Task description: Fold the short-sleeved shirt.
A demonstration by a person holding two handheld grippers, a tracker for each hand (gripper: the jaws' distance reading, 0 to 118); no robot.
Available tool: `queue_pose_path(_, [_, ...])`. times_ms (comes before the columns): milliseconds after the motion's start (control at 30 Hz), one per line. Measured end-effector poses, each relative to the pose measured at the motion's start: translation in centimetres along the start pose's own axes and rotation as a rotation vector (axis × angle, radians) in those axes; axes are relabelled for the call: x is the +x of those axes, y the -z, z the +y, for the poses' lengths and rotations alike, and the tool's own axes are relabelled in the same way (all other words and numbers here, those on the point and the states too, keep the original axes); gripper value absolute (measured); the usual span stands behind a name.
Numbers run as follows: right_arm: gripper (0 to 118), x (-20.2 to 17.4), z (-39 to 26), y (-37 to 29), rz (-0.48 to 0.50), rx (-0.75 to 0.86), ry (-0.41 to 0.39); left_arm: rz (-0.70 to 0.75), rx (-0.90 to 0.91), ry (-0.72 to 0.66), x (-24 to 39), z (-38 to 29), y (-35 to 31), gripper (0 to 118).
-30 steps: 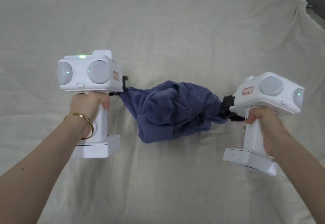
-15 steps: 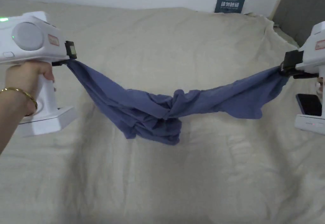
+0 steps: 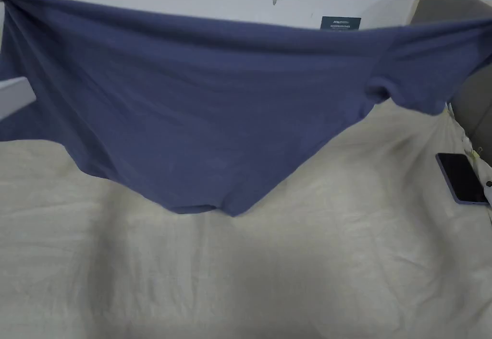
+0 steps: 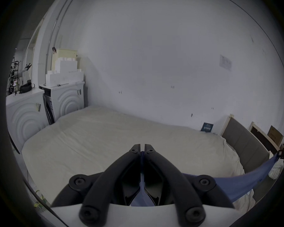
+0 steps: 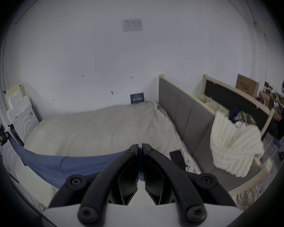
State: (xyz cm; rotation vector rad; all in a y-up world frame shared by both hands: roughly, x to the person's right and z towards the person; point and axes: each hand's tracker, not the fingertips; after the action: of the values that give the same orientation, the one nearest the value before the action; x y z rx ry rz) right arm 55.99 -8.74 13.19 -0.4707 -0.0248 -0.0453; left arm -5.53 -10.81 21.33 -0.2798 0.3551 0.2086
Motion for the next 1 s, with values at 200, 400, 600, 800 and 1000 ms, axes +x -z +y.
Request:
queue_pose_path(200, [3,-2.1,5.6,-0.5,-0.067,0.090,-0.050,0.006,0.063,-0.010,0.5,5.0,-0.7,0])
queue_pose_path(400, [3,-5.4,9.8,1.3,-0.144,0.112,-0.100,0.084,0.083,0.083,2.2,7.6,0.6,0])
queue_pose_path(600, [3,-6.8,14.1,5.9,-0.205,0.130,-0.096,0.129,0.092,0.126,3.8,8.2,4.1,0])
queue_pose_path(800, [3,-7.8,16.1,9.9,-0.257,0.162,-0.066,0.128,0.102,0.130,7.7,9.8,14.4,0])
queue_pose_path(1000, [3,-7.1,15.2,14.4,-0.256,0.154,-0.016,0.113,0.109,0.150,9.2,8.6,19.5,0])
